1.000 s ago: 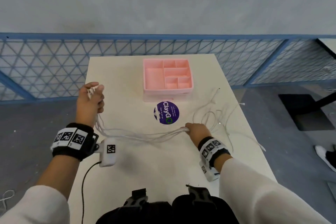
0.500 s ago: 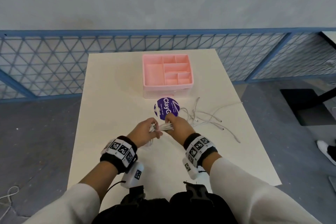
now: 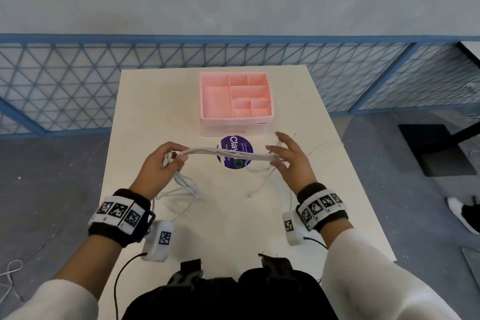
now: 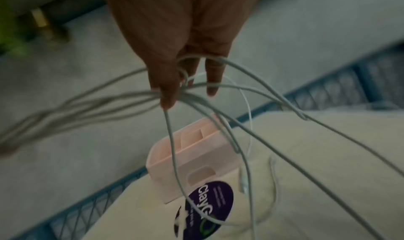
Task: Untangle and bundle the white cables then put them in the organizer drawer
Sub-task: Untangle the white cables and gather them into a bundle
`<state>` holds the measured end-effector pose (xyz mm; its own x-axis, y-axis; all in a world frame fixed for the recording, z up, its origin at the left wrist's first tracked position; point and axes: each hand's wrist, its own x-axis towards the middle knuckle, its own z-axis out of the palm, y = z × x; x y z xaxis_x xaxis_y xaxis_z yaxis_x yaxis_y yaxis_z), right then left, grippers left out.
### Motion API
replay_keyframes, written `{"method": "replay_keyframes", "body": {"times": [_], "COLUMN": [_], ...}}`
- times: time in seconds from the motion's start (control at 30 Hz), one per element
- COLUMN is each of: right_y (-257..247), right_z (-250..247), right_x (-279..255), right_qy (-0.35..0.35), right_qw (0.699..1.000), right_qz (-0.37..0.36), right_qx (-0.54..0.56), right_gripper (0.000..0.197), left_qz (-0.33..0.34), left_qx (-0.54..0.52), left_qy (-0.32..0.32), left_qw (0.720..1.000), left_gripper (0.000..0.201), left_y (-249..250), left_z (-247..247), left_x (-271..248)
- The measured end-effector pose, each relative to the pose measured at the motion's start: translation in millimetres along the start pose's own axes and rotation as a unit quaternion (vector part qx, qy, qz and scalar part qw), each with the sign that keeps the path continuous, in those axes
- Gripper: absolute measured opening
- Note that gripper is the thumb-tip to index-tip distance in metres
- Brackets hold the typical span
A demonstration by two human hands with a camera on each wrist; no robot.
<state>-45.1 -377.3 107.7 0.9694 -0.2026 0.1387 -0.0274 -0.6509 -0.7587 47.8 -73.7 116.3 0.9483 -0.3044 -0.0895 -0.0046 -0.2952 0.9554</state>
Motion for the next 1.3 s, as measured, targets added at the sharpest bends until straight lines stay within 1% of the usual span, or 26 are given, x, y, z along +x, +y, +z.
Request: {"method": "replay_keyframes", "body": {"times": [0.1, 0.17, 0.23, 0.27, 0.3, 0.37, 0.4, 0.47, 0.5, 0.53, 0.57, 0.63, 0.67, 0.7, 0.77, 0.8, 0.83, 0.87, 0.93, 0.97, 1.03, 1.07, 1.13, 1.2, 1.27, 1.3], "right_y": [11.7, 16.9, 21.1, 23.2, 26.1, 29.1, 28.2, 20.7, 18.0, 16.9, 15.2, 13.8, 11.2, 6.4, 0.5, -0.1, 0.1, 0.7, 1.5, 0.7, -1.9, -2.5, -1.7, -3.2, -3.0, -0.4], "right_z": [6.6, 10.8, 11.5, 10.4, 9.5, 6.8, 5.7, 5.5, 5.6, 6.1, 6.6, 10.3, 12.5, 14.7, 19.5, 23.5, 28.3, 33.3, 48.4, 57.7, 77.5, 87.4, 100.6, 98.3, 85.1, 75.6], "right_x": [-6.6, -9.1, -11.1, -12.8, -13.9, -14.6, -14.5, -14.6, -13.9, -12.7, -11.0, -4.0, 0.3, 4.7, 15.1, 20.0, 24.8, 28.1, 30.7, 31.2, 31.7, 31.8, 33.0, 37.8, 44.4, 48.2], "right_qy": [-0.062, -0.080, -0.091, -0.091, -0.083, -0.073, -0.078, -0.100, -0.111, -0.122, -0.138, -0.187, -0.223, -0.260, -0.318, -0.341, -0.364, -0.388, -0.421, -0.427, -0.441, -0.452, -0.457, -0.449, -0.409, -0.373], "right_qw": [0.991, 0.985, 0.975, 0.972, 0.971, 0.975, 0.969, 0.947, 0.937, 0.932, 0.931, 0.947, 0.947, 0.941, 0.926, 0.918, 0.907, 0.892, 0.857, 0.848, 0.849, 0.849, 0.850, 0.854, 0.874, 0.882], "right_qz": [0.103, 0.141, 0.173, 0.182, 0.185, 0.187, 0.203, 0.250, 0.264, 0.268, 0.263, 0.232, 0.219, 0.212, 0.202, 0.199, 0.197, 0.191, 0.180, 0.181, 0.189, 0.198, 0.206, 0.235, 0.252, 0.288], "right_qx": [0.052, 0.066, 0.102, 0.118, 0.126, 0.099, 0.113, 0.174, 0.200, 0.214, 0.211, 0.120, 0.072, 0.042, -0.002, -0.031, -0.075, -0.133, -0.238, -0.254, -0.220, -0.192, -0.162, -0.119, -0.071, -0.012], "right_gripper": [0.055, 0.066, 0.067, 0.063, 0.054, 0.033, 0.027, 0.021, 0.023, 0.029, 0.039, 0.065, 0.073, 0.075, 0.068, 0.059, 0.047, 0.041, 0.051, 0.057, 0.059, 0.054, 0.040, 0.031, 0.024, 0.020], "left_qz": [-0.032, -0.046, -0.055, -0.060, -0.064, -0.072, -0.075, -0.070, -0.063, -0.054, -0.043, -0.017, -0.007, 0.000, 0.010, 0.016, 0.020, 0.021, 0.019, 0.016, 0.010, 0.011, 0.015, 0.014, 0.003, -0.006], "left_qx": [0.027, 0.029, 0.028, 0.032, 0.038, 0.060, 0.067, 0.073, 0.071, 0.068, 0.065, 0.062, 0.065, 0.071, 0.080, 0.081, 0.081, 0.078, 0.077, 0.079, 0.088, 0.094, 0.104, 0.111, 0.122, 0.128], "left_qy": [-0.003, -0.007, -0.005, 0.000, 0.006, 0.011, 0.008, -0.005, -0.012, -0.017, -0.019, -0.026, -0.036, -0.049, -0.069, -0.075, -0.078, -0.080, -0.082, -0.088, -0.099, -0.100, -0.088, -0.064, -0.043, -0.037], "left_qw": [0.999, 0.998, 0.998, 0.998, 0.997, 0.996, 0.995, 0.995, 0.995, 0.996, 0.997, 0.998, 0.997, 0.996, 0.994, 0.994, 0.993, 0.994, 0.993, 0.993, 0.991, 0.990, 0.991, 0.992, 0.992, 0.991], "left_gripper": [0.021, 0.019, 0.017, 0.016, 0.017, 0.018, 0.017, 0.014, 0.012, 0.011, 0.013, 0.025, 0.029, 0.032, 0.036, 0.037, 0.037, 0.036, 0.028, 0.020, 0.003, 0.003, 0.016, 0.025, 0.024, 0.023], "left_y": [-8.8, -8.9, -7.1, -7.6, -8.6, -11.8, -13.0, -12.6, -11.2, -10.3, -9.2, -8.3, -7.3, -5.3, 0.4, 2.9, 4.6, 5.1, 2.4, 0.1, -3.4, -5.2, -10.4, -14.9, -23.1, -28.3], "left_z": [0.9, 2.7, 2.7, 1.7, 0.2, -4.0, -5.6, -7.3, -7.3, -7.6, -8.1, -9.3, -9.1, -8.3, -5.9, -5.2, -5.2, -6.0, -8.8, -9.7, -10.7, -11.2, -14.5, -23.0, -33.3, -37.4], "left_x": [6.6, 10.4, 12.6, 13.5, 14.3, 15.7, 16.2, 17.0, 17.1, 17.6, 17.7, 17.1, 16.1, 14.2, 10.0, 8.2, 6.8, 5.5, 1.6, -2.4, -11.1, -15.3, -20.5, -22.7, -25.1, -26.6]}}
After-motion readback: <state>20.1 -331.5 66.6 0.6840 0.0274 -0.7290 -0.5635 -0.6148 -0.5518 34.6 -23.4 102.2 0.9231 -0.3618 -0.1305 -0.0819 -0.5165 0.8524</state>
